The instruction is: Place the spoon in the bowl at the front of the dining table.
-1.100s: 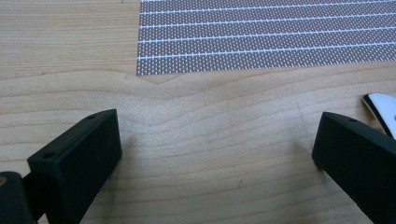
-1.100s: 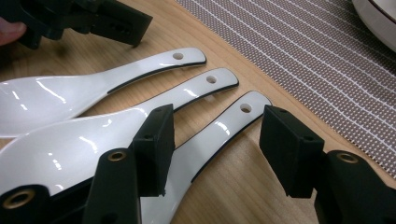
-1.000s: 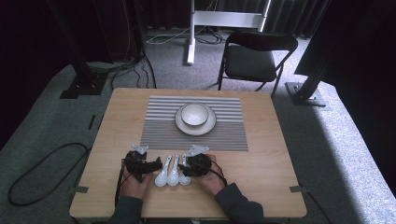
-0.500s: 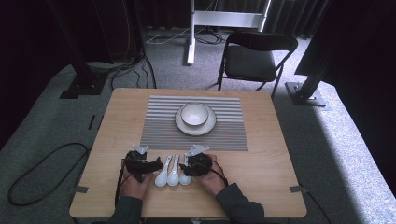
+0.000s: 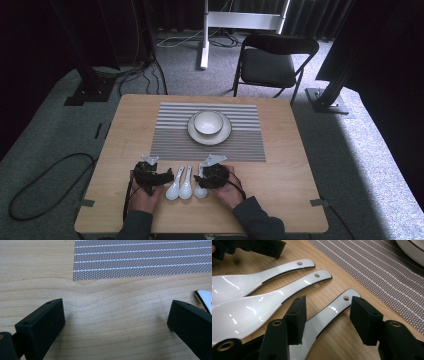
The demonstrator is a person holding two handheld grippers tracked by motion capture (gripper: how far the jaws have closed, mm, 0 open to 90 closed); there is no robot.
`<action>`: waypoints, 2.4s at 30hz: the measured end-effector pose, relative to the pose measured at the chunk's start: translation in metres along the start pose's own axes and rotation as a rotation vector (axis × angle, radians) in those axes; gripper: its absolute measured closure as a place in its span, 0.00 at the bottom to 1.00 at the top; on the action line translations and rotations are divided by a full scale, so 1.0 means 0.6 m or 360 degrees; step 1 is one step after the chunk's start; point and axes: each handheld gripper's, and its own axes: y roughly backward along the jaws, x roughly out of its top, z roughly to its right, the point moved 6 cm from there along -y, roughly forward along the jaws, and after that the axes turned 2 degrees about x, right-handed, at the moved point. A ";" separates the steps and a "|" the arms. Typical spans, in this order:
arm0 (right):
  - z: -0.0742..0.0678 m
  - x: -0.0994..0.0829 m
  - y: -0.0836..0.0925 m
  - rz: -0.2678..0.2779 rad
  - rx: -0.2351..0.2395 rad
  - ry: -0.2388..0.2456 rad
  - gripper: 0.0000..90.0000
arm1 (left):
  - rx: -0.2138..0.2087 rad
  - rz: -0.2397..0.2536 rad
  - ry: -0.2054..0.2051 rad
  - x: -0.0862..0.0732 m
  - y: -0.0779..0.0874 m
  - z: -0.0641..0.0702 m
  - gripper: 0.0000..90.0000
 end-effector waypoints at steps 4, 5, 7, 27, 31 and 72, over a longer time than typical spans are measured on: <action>0.003 -0.003 0.002 -0.0002 -0.0016 0.0001 0.46 | 0.0000 0.0000 0.0001 0.000 0.000 0.000 0.02; 0.004 -0.004 0.003 -0.0002 -0.0020 0.0000 0.45 | 0.0000 0.0000 0.0001 0.000 0.000 0.000 0.02; 0.006 -0.005 0.004 -0.0005 -0.0030 -0.0002 0.43 | 0.0000 0.0001 0.0001 0.000 0.000 0.000 0.02; 0.012 -0.007 0.007 -0.0085 -0.0012 0.0030 0.68 | 0.0000 0.0000 -0.0002 0.000 0.000 0.000 0.02; 0.013 -0.007 0.008 -0.0097 -0.0006 0.0038 0.74 | 0.0000 0.0000 -0.0001 0.000 0.000 0.000 0.02; 0.056 0.034 0.072 0.0117 -0.0108 0.0040 0.82 | 0.0000 0.0000 0.0002 0.000 0.000 0.000 0.02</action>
